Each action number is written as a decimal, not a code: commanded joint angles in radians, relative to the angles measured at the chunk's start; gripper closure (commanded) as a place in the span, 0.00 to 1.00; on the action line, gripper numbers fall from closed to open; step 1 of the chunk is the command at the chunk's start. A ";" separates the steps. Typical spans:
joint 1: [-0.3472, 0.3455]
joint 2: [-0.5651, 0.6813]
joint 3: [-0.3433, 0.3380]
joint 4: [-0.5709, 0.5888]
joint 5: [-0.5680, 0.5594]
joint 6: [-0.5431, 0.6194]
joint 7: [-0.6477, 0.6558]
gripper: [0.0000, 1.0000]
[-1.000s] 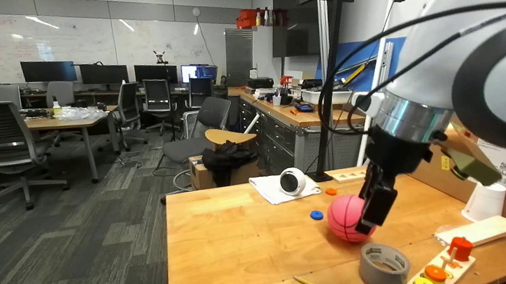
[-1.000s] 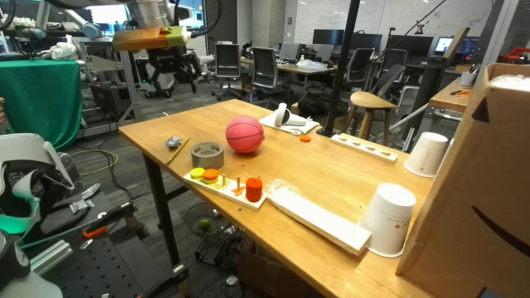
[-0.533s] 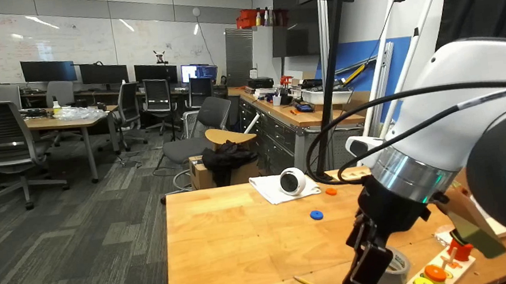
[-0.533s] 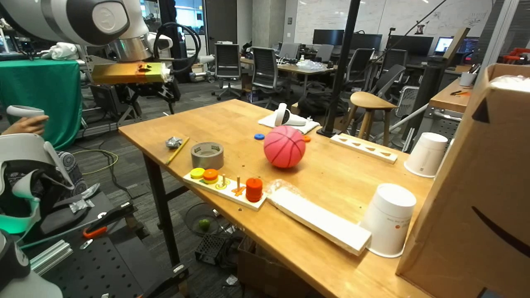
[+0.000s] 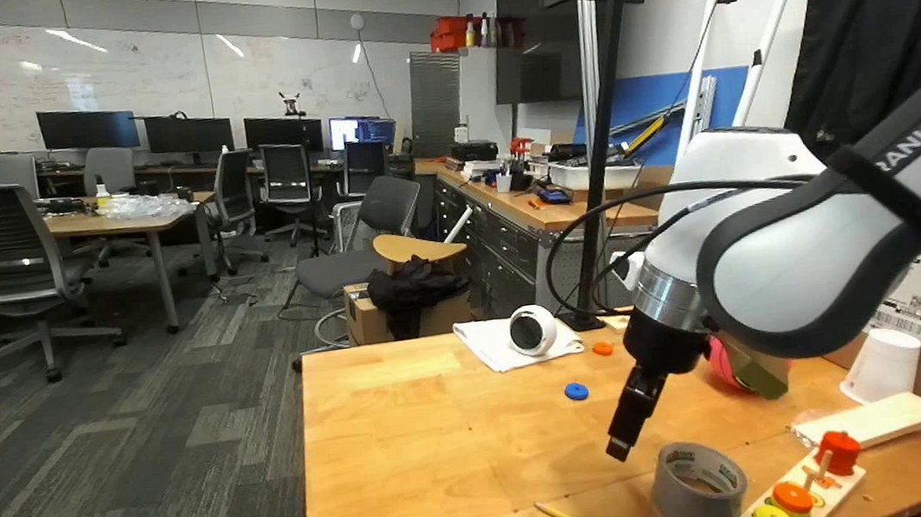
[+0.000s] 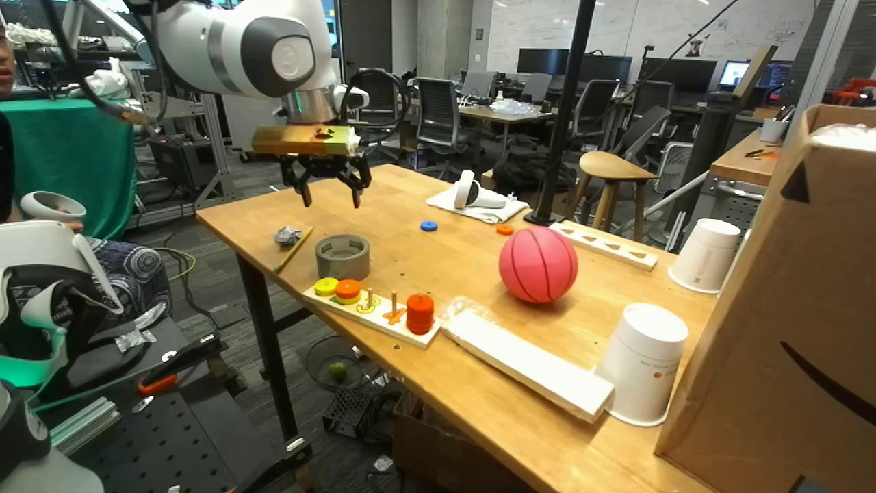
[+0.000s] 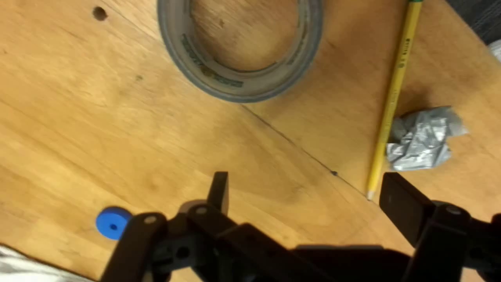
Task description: Move the red ball to the right
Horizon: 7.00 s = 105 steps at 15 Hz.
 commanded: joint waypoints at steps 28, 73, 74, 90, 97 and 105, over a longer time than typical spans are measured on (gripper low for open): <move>-0.275 0.030 -0.155 0.083 -0.028 -0.348 0.220 0.00; -0.232 0.343 0.098 0.439 0.228 -0.071 -0.012 0.00; -0.240 0.349 0.087 0.448 0.224 -0.077 -0.005 0.00; -0.156 -0.212 -0.170 0.097 -0.692 -0.152 0.528 0.00; -0.100 -0.092 0.008 0.058 -0.478 -0.040 0.505 0.00; -0.099 0.051 0.015 0.086 -0.274 0.030 0.388 0.00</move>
